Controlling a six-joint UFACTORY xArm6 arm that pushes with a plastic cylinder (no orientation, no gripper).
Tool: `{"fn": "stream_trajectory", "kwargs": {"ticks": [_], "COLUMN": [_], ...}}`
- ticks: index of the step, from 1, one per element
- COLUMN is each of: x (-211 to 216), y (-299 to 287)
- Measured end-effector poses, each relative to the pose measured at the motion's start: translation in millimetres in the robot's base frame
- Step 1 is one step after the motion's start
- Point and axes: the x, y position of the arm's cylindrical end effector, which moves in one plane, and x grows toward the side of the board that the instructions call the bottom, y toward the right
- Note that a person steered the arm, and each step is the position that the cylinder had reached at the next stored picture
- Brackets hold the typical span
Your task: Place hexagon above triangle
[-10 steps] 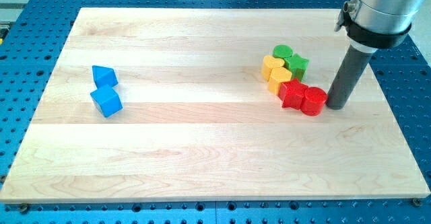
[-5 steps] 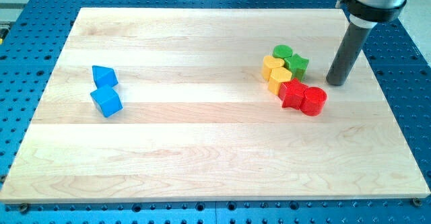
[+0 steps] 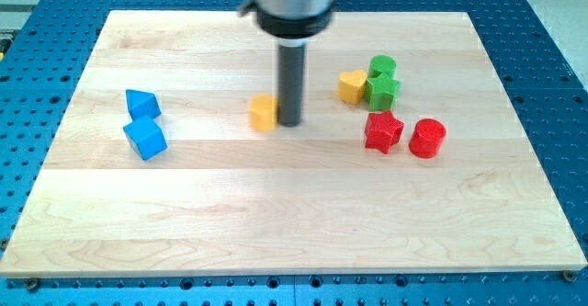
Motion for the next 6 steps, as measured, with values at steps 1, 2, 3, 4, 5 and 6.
{"fn": "stream_trajectory", "kwargs": {"ticks": [1,2,3,4,5,6], "x": [25,9,-26,-49,-51,-52], "y": [-16,-39,-67,-90,-127,-150]}}
